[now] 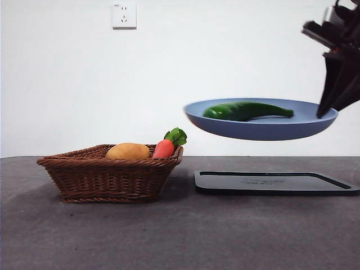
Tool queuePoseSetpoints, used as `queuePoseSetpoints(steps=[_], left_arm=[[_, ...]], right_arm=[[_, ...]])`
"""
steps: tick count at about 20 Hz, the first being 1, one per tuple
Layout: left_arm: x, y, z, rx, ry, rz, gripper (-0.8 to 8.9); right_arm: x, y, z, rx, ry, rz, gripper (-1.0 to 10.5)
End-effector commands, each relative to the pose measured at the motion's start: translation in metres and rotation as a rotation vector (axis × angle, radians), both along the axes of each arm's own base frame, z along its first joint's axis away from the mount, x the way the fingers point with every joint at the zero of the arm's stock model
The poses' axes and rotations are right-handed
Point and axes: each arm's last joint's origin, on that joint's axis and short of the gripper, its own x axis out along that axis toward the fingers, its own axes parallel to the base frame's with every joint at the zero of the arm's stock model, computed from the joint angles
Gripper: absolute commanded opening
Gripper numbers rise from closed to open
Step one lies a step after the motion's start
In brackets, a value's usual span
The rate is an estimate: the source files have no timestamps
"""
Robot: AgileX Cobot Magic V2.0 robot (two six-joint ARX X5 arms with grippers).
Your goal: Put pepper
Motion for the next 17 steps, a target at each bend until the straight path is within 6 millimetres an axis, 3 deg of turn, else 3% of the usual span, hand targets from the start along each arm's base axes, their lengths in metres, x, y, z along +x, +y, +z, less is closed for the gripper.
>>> queuePoseSetpoints(steps=[1, 5, 9, 12, 17], left_arm=[[-0.014, 0.011, 0.019, -0.052, -0.062, -0.017, 2.60], [-0.036, 0.036, 0.038, -0.114, -0.117, -0.017, 2.60], [-0.045, 0.047, 0.042, -0.120, -0.125, -0.014, 2.60], [-0.046, 0.048, 0.042, -0.114, -0.120, -0.014, 2.60], [-0.046, 0.048, 0.041, -0.106, -0.114, -0.012, 2.60]], right_arm=[[0.021, -0.010, -0.002, 0.014, 0.012, -0.057, 0.0], [0.063, -0.022, -0.019, 0.021, 0.052, -0.115, 0.0], [0.103, -0.026, -0.046, 0.024, 0.114, -0.141, 0.0], [0.121, -0.027, -0.064, 0.028, 0.137, -0.150, 0.0], [0.129, -0.027, -0.083, 0.029, 0.159, -0.157, 0.0]])
